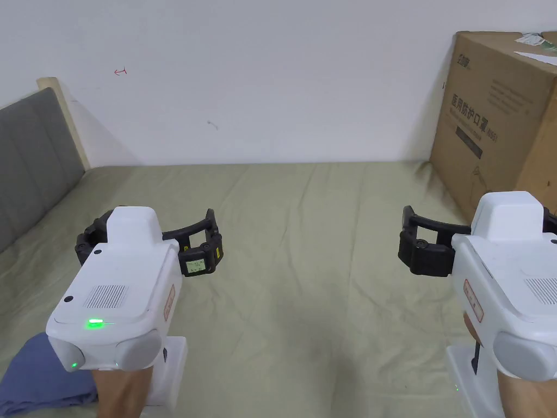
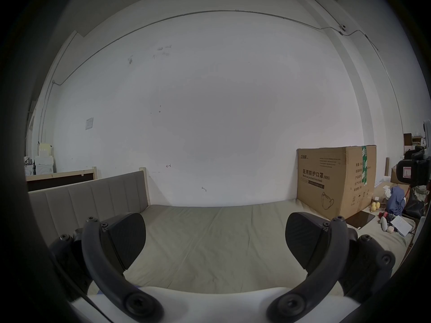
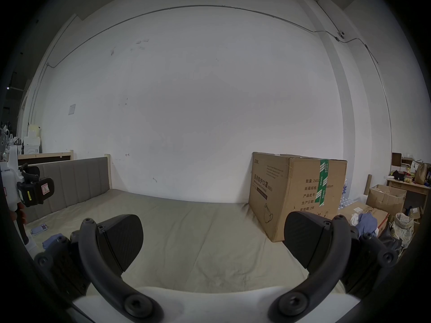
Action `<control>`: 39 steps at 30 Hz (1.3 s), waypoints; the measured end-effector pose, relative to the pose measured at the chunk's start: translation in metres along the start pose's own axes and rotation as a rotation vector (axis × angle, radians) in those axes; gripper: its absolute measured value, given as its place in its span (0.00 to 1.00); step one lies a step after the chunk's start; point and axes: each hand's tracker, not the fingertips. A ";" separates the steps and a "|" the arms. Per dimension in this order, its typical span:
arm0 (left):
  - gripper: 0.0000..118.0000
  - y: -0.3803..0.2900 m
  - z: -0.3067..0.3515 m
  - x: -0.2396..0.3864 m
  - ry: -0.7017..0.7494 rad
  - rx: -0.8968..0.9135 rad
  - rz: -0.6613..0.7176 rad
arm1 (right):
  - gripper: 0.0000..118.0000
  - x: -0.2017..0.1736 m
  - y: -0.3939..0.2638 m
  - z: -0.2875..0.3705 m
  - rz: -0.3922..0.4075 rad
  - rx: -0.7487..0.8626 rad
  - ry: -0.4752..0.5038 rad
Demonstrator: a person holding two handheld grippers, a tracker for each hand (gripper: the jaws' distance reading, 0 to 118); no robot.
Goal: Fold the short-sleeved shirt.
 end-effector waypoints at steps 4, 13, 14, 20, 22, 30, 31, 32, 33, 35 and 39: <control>1.00 0.000 -0.001 -0.003 0.004 0.003 0.000 | 1.00 0.000 0.000 0.000 0.001 -0.001 0.002; 1.00 0.000 0.000 -0.002 0.006 0.002 0.001 | 1.00 -0.002 0.001 0.000 0.005 0.004 0.004; 1.00 0.001 0.000 -0.002 0.007 0.003 0.002 | 1.00 -0.002 0.001 0.000 0.007 0.004 0.002; 1.00 0.002 0.001 -0.001 0.004 0.002 -0.001 | 1.00 -0.001 0.001 0.000 0.003 0.006 0.006; 1.00 0.002 0.002 0.000 0.004 0.004 -0.001 | 1.00 -0.001 0.001 0.000 0.003 0.006 0.007; 1.00 0.004 0.003 0.004 -0.001 0.002 -0.007 | 1.00 -0.002 0.000 0.001 0.007 -0.001 0.004; 1.00 0.003 0.002 0.003 -0.001 0.002 -0.009 | 1.00 -0.002 0.000 0.001 0.008 -0.003 0.003; 1.00 0.003 0.002 0.003 0.000 0.003 -0.009 | 1.00 -0.002 0.000 0.001 0.008 -0.004 0.002; 1.00 0.003 0.002 0.003 -0.001 0.004 -0.009 | 1.00 -0.002 -0.001 0.001 0.008 -0.004 0.001; 1.00 0.003 0.001 0.002 -0.002 0.002 -0.008 | 1.00 -0.001 -0.001 0.000 0.007 -0.007 -0.002; 1.00 0.002 0.001 0.002 -0.006 -0.003 -0.008 | 1.00 -0.001 0.000 -0.001 0.005 -0.016 -0.008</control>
